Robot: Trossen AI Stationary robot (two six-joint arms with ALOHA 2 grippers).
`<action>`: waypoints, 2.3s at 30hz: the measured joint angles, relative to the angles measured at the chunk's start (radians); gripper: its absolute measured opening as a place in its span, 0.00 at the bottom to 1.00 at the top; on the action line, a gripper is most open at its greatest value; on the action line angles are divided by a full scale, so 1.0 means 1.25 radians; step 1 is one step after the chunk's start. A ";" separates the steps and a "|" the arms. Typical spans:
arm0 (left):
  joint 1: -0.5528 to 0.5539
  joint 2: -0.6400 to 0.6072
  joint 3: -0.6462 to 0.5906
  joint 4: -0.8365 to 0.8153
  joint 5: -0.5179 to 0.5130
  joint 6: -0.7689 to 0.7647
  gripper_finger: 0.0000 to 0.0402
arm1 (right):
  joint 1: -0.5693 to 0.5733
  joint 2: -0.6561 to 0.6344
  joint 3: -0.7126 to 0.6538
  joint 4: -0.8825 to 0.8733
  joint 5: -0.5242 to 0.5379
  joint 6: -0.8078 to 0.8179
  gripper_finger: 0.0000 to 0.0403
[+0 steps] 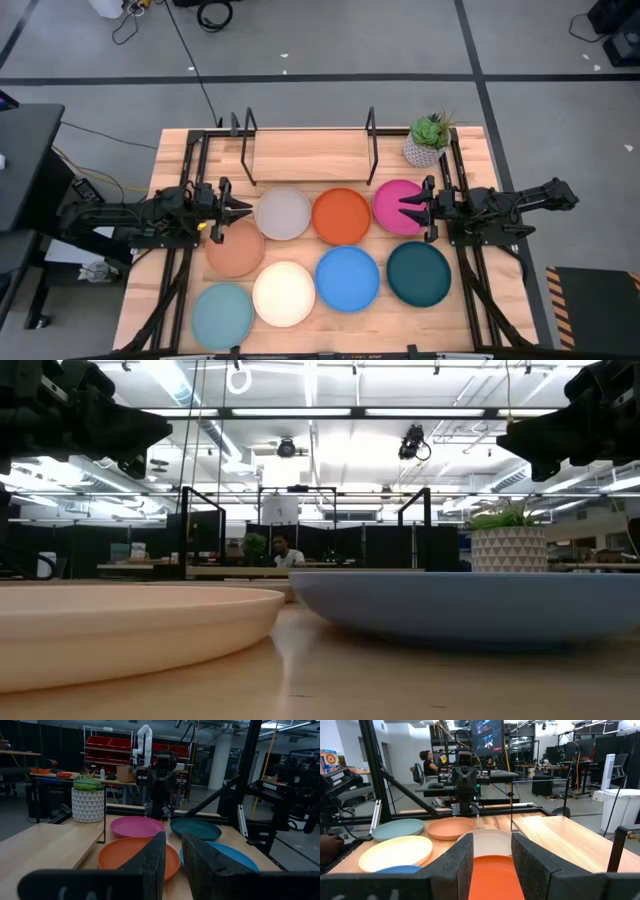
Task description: Place and stack plates onto a shelf
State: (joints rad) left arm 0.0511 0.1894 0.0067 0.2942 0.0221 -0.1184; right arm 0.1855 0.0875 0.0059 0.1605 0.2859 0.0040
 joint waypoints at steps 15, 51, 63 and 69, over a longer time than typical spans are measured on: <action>0.000 0.000 0.000 0.000 0.000 0.000 0.17 | 0.000 0.000 0.000 0.000 0.000 0.000 0.34; 0.000 0.000 0.000 0.166 0.000 0.002 0.17 | -0.002 0.521 0.156 0.028 0.059 0.146 0.34; 0.000 0.000 0.000 0.181 0.000 -0.005 0.17 | 0.042 0.925 0.370 -0.115 0.090 -0.195 0.42; 0.000 0.000 0.000 0.180 0.000 -0.067 0.17 | 0.050 1.053 0.497 -0.304 0.089 -0.298 0.51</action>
State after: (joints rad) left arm 0.0509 0.1894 0.0063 0.5186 0.0226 -0.2022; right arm 0.2478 1.4042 0.6276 -0.2189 0.3975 -0.3690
